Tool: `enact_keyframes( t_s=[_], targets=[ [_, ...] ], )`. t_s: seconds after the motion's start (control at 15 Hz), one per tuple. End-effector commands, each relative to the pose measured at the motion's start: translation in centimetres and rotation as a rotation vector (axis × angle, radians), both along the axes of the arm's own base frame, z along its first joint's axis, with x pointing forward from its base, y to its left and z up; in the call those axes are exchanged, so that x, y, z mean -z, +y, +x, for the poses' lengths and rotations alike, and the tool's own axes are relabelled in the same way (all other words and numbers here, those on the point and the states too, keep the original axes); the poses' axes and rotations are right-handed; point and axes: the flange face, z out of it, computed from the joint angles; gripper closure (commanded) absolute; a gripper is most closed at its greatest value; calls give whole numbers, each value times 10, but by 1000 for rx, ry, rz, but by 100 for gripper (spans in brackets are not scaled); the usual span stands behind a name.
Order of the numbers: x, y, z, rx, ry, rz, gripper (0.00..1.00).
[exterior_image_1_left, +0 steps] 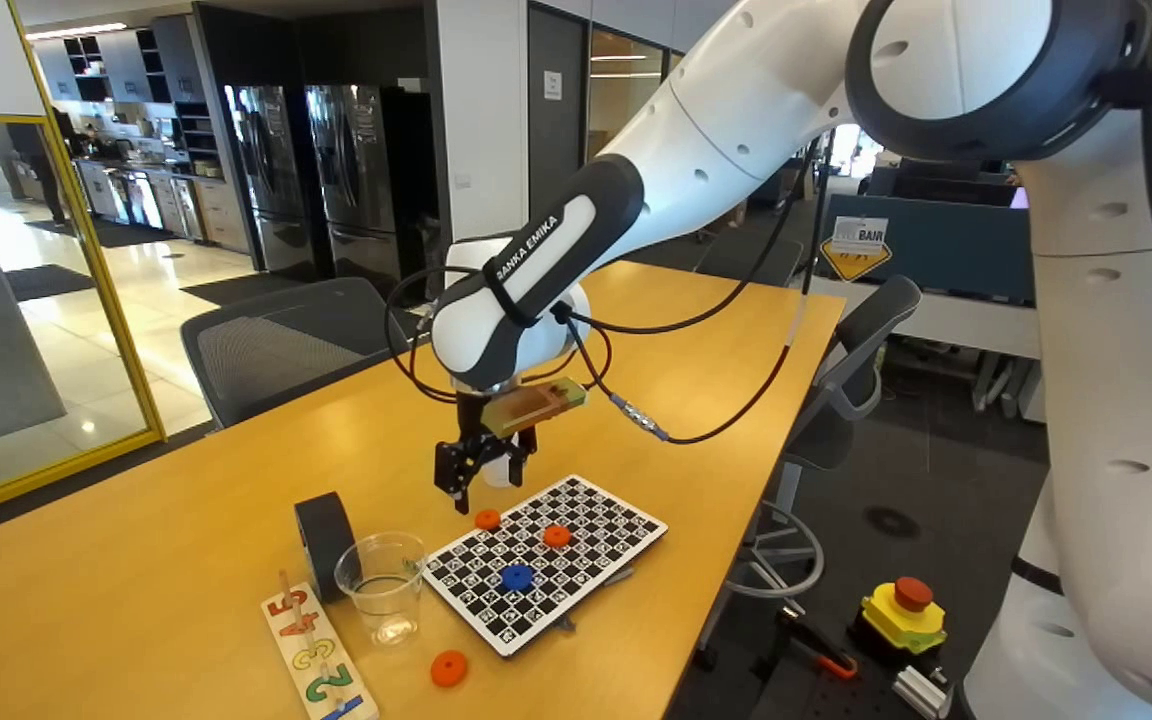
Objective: Put the orange rings in the white cup, then put the blue ring in the plastic clear cup.
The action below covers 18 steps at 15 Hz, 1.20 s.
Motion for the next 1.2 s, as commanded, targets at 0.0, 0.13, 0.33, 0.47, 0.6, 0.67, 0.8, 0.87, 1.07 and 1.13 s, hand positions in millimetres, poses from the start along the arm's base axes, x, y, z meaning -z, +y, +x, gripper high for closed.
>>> enact_keyframes(
  t_s=[0.0,0.13,0.33,0.47,0.6,0.67,0.8,0.87,1.07,1.13],
  targets=[
    [11,-6,14,48,-24,-10,0],
    [19,-10,19,61,-19,-12,0],
    [30,-12,28,66,-9,-11,0],
    [36,-11,34,66,-10,-10,0],
    [41,-10,39,67,-11,-9,0],
    [42,-10,41,67,-12,-8,0],
    [46,-10,43,71,-10,-11,0],
    [47,-10,44,72,-10,-11,0],
    [49,-11,45,77,-12,-8,0],
    [50,-12,45,78,-11,-8,0]
  ],
)
